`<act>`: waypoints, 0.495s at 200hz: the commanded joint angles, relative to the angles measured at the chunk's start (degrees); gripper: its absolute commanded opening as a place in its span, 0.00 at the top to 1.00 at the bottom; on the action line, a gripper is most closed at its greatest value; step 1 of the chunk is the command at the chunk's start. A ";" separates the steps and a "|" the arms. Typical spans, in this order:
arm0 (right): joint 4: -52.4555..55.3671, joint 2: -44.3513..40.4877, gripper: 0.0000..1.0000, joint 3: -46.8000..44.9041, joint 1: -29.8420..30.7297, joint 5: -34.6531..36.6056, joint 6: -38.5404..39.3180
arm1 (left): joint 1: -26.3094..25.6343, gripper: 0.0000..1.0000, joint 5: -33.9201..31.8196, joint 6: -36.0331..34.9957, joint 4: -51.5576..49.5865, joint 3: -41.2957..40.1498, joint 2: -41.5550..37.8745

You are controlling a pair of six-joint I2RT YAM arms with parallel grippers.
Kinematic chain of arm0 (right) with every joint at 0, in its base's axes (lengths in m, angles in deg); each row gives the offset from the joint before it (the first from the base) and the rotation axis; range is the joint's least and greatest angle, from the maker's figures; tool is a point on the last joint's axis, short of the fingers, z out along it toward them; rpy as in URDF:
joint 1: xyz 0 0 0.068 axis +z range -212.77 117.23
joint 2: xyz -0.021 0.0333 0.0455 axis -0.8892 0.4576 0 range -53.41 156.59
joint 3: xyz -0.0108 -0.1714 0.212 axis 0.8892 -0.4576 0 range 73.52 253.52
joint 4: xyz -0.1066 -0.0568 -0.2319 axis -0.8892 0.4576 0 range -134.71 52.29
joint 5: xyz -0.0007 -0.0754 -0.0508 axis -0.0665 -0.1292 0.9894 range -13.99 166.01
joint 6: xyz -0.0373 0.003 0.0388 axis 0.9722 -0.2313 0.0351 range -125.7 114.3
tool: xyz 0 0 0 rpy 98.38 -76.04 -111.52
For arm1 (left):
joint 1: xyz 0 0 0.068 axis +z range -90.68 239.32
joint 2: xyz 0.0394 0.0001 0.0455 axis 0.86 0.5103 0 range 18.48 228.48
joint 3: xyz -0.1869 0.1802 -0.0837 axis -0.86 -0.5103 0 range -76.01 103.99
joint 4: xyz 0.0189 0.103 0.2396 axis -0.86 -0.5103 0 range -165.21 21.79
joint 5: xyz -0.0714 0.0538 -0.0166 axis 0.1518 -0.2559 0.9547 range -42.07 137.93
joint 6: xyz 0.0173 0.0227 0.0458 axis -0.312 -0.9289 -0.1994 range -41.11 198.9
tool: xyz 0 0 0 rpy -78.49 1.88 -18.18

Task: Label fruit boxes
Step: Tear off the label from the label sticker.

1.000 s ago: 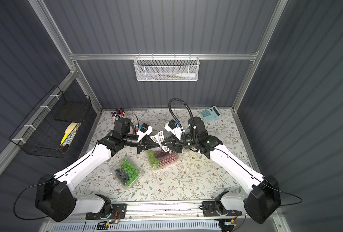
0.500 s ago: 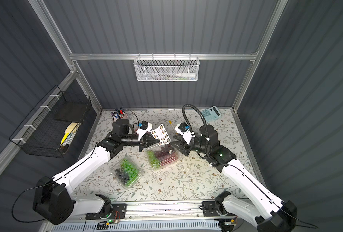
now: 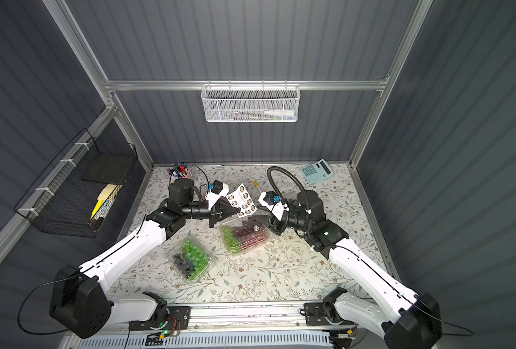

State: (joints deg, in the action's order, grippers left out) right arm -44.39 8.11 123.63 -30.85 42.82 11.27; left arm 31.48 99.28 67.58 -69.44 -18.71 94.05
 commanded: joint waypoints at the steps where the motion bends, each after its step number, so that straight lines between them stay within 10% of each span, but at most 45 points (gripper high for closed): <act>1: -3.74 1.37 0.59 2.38 0.25 -2.48 1.10 | -0.38 1.00 0.03 0.15 -0.41 -0.17 -1.13; 99: -8.40 7.36 0.63 4.37 0.69 -4.80 -0.25 | -0.38 1.00 0.18 0.00 -0.53 -0.06 -0.92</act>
State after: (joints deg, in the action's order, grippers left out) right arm -50.75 14.71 125.99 -30.45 39.83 11.25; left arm 31.48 99.30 67.58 -69.44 -18.71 94.05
